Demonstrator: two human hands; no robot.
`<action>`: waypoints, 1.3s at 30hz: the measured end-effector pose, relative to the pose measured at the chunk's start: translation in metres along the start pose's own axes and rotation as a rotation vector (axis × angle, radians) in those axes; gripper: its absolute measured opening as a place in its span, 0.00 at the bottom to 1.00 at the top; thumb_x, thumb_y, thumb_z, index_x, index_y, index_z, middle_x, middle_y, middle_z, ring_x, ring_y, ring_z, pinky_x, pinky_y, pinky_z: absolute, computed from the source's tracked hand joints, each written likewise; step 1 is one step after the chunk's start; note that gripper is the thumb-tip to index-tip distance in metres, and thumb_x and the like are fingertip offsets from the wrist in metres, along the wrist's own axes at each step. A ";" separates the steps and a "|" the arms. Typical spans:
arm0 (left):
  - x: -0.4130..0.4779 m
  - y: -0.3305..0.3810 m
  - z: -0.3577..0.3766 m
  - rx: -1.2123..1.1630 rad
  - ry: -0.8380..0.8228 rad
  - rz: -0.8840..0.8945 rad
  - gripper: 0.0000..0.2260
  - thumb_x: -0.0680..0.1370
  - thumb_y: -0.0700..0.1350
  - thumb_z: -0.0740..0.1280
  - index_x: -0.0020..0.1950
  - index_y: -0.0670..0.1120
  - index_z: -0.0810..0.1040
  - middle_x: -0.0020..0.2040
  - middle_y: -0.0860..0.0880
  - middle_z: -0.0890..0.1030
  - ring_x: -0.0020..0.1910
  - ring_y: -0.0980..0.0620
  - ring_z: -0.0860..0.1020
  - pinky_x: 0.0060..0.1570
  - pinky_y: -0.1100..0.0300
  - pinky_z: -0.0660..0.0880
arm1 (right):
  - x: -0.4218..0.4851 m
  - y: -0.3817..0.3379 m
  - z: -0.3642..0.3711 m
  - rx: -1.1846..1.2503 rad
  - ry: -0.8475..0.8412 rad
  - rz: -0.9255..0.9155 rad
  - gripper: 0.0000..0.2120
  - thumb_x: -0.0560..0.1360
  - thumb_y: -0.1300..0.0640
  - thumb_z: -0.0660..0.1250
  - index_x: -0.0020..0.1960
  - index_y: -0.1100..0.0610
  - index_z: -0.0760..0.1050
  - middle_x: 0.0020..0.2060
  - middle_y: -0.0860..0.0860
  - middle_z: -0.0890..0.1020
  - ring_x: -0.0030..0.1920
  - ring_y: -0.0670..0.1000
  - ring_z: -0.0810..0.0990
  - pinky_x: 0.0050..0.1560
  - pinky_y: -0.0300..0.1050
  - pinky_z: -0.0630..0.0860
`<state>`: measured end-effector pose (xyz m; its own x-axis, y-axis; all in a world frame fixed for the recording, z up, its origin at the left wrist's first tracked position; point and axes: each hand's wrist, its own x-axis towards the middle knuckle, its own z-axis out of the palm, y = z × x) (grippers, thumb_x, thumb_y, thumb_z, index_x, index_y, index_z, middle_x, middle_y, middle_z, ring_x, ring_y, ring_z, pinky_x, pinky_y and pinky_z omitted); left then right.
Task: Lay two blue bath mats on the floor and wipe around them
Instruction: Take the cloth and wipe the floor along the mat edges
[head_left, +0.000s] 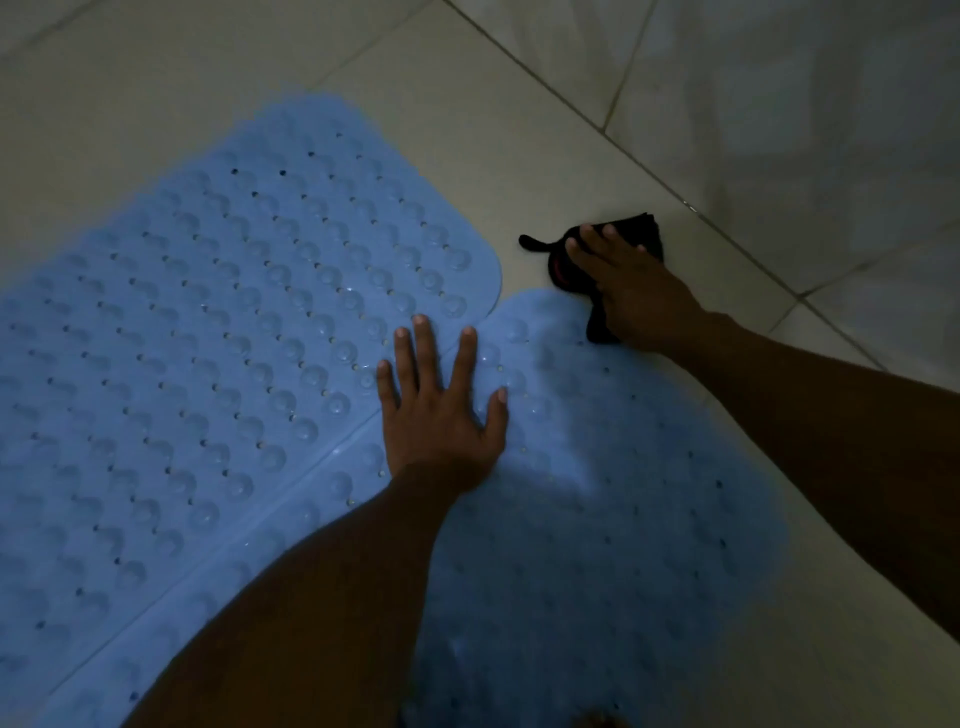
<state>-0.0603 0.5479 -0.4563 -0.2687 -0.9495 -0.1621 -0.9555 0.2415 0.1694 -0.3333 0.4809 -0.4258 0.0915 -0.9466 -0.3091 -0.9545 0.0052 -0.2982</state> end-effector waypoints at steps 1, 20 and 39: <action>0.000 0.000 0.001 -0.001 0.006 0.003 0.34 0.80 0.66 0.50 0.83 0.57 0.45 0.83 0.42 0.40 0.82 0.40 0.40 0.78 0.38 0.45 | -0.009 0.006 0.001 0.009 0.005 0.011 0.35 0.80 0.66 0.60 0.82 0.55 0.49 0.82 0.53 0.48 0.82 0.57 0.45 0.78 0.60 0.46; -0.038 0.099 0.029 0.045 -0.090 0.320 0.42 0.78 0.72 0.47 0.83 0.49 0.41 0.82 0.41 0.35 0.80 0.40 0.34 0.78 0.39 0.41 | -0.170 0.056 0.045 0.101 0.121 0.218 0.34 0.79 0.64 0.59 0.82 0.55 0.50 0.82 0.54 0.50 0.82 0.57 0.46 0.78 0.59 0.46; -0.042 0.107 0.021 0.086 -0.138 0.329 0.44 0.74 0.78 0.43 0.82 0.54 0.37 0.83 0.49 0.35 0.80 0.43 0.33 0.78 0.39 0.40 | -0.298 0.029 0.091 0.273 0.093 0.600 0.37 0.80 0.56 0.65 0.82 0.56 0.47 0.82 0.54 0.46 0.82 0.57 0.42 0.78 0.62 0.43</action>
<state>-0.1541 0.6181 -0.4517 -0.5719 -0.7834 -0.2432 -0.8202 0.5514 0.1526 -0.3620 0.7930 -0.4245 -0.4702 -0.7777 -0.4173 -0.7247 0.6101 -0.3204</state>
